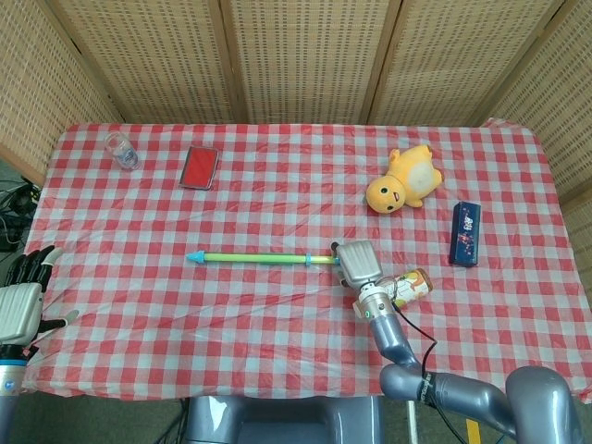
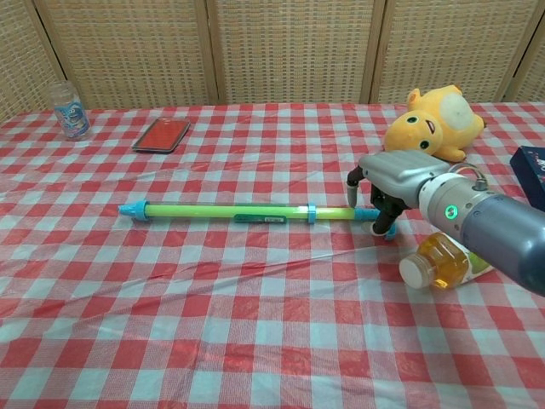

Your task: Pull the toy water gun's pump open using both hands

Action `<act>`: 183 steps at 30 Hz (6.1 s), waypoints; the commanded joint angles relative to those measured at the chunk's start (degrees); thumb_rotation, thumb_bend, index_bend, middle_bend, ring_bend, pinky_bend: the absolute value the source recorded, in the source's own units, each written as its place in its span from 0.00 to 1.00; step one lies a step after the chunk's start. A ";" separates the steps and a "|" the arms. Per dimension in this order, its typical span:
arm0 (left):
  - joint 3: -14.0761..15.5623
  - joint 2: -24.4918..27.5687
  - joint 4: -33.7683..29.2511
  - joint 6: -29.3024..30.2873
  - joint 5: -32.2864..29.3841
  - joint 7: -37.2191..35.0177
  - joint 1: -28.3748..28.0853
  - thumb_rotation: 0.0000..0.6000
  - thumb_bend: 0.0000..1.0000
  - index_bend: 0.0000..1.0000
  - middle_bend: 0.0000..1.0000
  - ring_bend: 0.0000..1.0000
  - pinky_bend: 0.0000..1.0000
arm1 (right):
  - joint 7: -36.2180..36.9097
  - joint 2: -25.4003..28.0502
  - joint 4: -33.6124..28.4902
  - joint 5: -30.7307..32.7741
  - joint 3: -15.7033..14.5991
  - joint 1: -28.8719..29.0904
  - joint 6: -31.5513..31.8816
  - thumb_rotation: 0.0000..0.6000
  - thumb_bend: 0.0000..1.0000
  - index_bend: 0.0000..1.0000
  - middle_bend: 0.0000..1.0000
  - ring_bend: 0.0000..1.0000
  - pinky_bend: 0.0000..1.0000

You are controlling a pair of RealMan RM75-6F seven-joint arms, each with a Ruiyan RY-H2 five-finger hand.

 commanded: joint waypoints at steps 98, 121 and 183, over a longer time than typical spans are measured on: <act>-10.45 -7.99 -12.79 -16.86 -43.42 33.52 -40.47 1.00 0.17 0.45 0.00 0.00 0.00 | 1.65 13.79 -14.85 11.77 0.96 5.58 4.32 1.00 0.49 0.87 1.00 0.96 0.70; -9.35 -13.33 -8.91 -14.71 -45.84 35.93 -43.46 1.00 0.28 0.48 0.00 0.00 0.00 | 2.71 15.75 -16.74 12.70 -0.27 5.09 4.34 1.00 0.49 0.87 1.00 0.96 0.70; -2.80 -3.29 -11.93 -12.83 -37.23 29.39 -32.52 1.00 0.31 0.54 0.00 0.00 0.00 | 4.49 23.46 -9.05 16.38 -0.50 1.12 4.26 1.00 0.48 0.87 1.00 0.96 0.70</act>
